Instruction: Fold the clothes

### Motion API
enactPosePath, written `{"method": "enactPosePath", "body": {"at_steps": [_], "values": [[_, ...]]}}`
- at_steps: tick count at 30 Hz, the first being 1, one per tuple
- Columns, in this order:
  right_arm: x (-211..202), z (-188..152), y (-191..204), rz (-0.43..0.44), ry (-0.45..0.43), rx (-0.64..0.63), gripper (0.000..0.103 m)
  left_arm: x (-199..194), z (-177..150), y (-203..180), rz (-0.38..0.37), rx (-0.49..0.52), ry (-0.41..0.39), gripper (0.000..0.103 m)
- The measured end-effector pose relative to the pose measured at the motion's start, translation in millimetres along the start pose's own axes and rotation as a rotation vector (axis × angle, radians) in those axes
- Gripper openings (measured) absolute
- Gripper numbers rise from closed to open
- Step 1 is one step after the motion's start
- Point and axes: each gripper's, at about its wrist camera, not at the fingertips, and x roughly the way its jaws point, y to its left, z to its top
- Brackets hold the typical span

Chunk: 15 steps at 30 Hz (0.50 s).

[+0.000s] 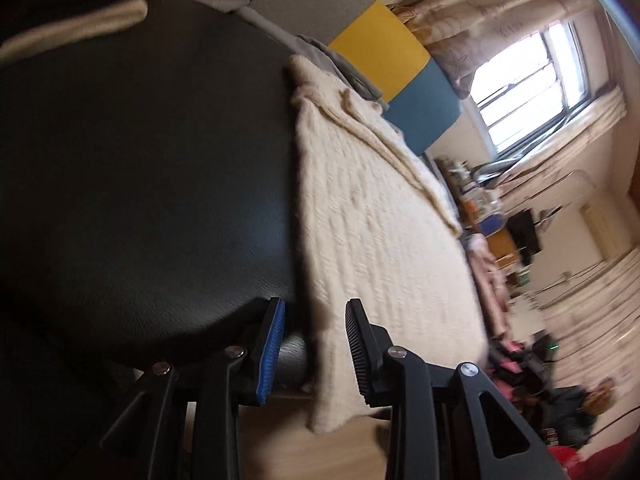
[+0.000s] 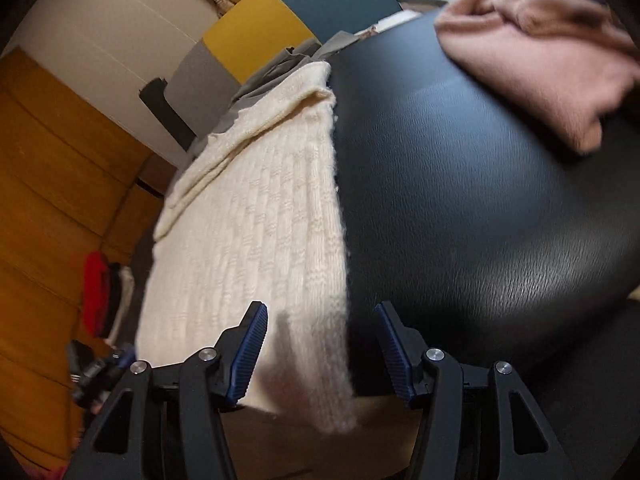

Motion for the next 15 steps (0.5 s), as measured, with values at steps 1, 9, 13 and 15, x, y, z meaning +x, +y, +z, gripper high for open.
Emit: {"method": "enactPosePath", "body": {"at_steps": [1, 9, 13, 15], "values": [[0, -1, -1, 0.015, 0.009, 0.006, 0.057, 4, -2, 0, -0.037, -0.013, 0.020, 0.031], [10, -15, -18, 0.227, 0.064, 0.131, 0.058, 24, -8, -6, -0.136, -0.029, 0.085, 0.031], [20, -22, -19, 0.315, 0.090, 0.169, 0.058, 29, -9, -6, -0.162, -0.039, 0.106, 0.031], [25, -23, -14, 0.338, 0.096, 0.161, 0.058, 32, -10, -9, -0.165, -0.029, 0.115, 0.031]]}}
